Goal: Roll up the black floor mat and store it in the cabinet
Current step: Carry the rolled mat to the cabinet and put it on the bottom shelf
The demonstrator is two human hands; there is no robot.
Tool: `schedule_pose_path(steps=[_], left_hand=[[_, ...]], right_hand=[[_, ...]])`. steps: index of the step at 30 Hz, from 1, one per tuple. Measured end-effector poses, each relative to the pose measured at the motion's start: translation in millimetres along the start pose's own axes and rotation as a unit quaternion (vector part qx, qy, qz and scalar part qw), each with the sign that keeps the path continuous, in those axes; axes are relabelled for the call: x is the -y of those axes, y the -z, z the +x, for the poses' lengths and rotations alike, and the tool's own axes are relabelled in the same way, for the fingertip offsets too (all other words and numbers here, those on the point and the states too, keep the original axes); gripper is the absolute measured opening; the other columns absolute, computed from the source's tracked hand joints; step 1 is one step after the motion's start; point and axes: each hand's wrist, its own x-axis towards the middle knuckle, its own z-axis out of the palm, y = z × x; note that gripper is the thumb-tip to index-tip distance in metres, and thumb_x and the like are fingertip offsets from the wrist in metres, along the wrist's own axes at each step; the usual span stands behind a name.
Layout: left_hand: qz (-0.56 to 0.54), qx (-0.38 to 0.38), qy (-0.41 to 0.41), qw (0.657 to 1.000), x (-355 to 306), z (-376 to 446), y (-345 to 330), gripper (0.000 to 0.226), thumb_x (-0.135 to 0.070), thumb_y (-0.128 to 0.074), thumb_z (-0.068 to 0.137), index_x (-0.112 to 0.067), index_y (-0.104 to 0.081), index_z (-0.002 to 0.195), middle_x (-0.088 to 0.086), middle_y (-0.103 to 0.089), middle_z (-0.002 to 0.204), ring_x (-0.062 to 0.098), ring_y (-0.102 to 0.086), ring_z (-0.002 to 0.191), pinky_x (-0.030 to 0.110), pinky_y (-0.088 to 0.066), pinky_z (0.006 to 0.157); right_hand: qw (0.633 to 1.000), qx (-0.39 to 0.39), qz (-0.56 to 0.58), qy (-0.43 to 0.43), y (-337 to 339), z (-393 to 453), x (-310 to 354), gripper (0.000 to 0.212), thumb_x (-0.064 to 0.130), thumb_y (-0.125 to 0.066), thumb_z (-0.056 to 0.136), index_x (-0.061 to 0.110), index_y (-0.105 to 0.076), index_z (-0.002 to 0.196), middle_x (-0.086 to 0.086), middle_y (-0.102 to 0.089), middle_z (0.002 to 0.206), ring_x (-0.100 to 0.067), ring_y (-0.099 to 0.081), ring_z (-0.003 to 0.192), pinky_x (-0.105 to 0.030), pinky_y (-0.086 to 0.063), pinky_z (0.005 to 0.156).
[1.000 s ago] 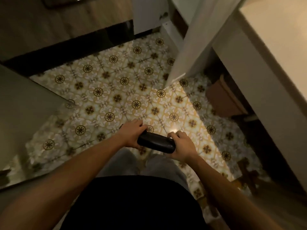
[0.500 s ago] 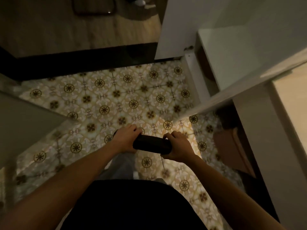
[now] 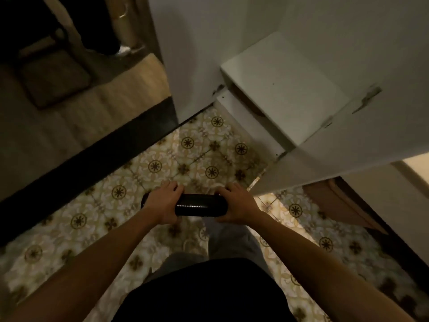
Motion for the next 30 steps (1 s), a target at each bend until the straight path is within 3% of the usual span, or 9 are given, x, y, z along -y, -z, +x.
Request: schedule_pose_path(steps=[5,9,17,25,30], left_hand=[[0.036,0.027,-0.048,0.998,28.2,110.6,56.7,0.077,-0.059,-0.072,0.061,-0.022,-0.047,0.123,0.002,-0.048,0.119,0.024,-0.049,0.107,0.039,-0.051,0.081],[0.052,0.049,-0.087,0.994,39.6,195.7,102.3,0.072,-0.053,-0.075,0.06,-0.022,-0.047,0.119,0.003,-0.048,0.12,0.024,-0.048,0.109,0.038,-0.05,0.081],[0.125,0.076,-0.187,0.971,55.1,324.2,160.3,0.089,-0.056,-0.075,0.066,-0.015,-0.04,0.137,0.009,-0.044,0.138,0.029,-0.045,0.123,0.042,-0.046,0.091],[0.112,0.126,-0.253,0.953,90.1,449.0,161.6,0.09,-0.06,-0.078,0.064,-0.016,-0.042,0.135,0.005,-0.046,0.132,0.025,-0.047,0.117,0.04,-0.049,0.088],[0.109,0.086,-0.295,0.945,117.4,547.4,113.7,0.075,-0.052,-0.078,0.057,-0.016,-0.053,0.118,0.004,-0.053,0.115,0.025,-0.052,0.103,0.038,-0.051,0.073]], right_hand=[[0.994,-0.004,0.072,-0.087,28.6,70.3,-43.2,0.08,0.066,-0.085,0.059,0.029,-0.055,0.124,-0.004,-0.054,0.119,-0.026,-0.052,0.108,-0.039,-0.048,0.085],[0.979,-0.022,0.13,-0.158,56.0,116.2,-76.7,0.076,0.062,-0.086,0.058,0.032,-0.058,0.122,0.0,-0.054,0.111,-0.027,-0.055,0.103,-0.031,-0.041,0.076],[0.954,-0.029,0.182,-0.236,94.7,186.7,-126.6,0.076,0.062,-0.084,0.059,0.034,-0.055,0.123,0.004,-0.052,0.117,-0.021,-0.055,0.105,-0.038,-0.054,0.08],[0.933,-0.065,0.172,-0.308,94.8,268.4,-160.1,0.073,0.058,-0.081,0.064,0.031,-0.053,0.125,0.003,-0.052,0.126,-0.022,-0.05,0.115,-0.04,-0.052,0.087],[0.928,-0.067,0.145,-0.338,53.7,342.9,-213.3,0.077,0.063,-0.077,0.066,0.03,-0.048,0.129,0.002,-0.05,0.125,-0.021,-0.048,0.114,-0.038,-0.052,0.085]])
